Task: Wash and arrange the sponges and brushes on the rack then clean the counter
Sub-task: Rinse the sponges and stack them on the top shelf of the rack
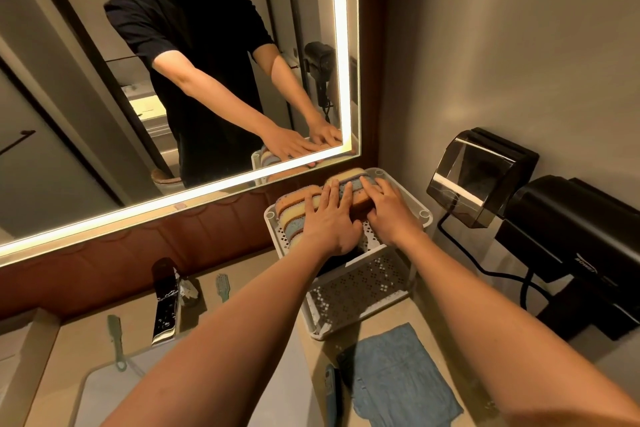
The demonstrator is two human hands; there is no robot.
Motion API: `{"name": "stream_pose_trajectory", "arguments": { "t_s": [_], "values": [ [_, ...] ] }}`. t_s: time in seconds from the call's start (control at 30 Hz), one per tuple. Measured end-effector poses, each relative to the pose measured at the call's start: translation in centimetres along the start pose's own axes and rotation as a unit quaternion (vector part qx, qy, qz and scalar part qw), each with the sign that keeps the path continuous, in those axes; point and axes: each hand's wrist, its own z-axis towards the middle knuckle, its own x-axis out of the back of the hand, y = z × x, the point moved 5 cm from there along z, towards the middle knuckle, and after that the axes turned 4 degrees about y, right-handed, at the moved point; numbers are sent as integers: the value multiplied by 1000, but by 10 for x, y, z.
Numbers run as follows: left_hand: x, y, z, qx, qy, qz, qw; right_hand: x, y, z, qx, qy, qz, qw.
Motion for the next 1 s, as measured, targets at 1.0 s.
{"name": "stream_pose_trajectory", "arguments": {
  "t_s": [1.0],
  "values": [
    [48,-92,-72,45,58,-78,994,-5,-139,-30,141,1,-28,990]
  ]
}}
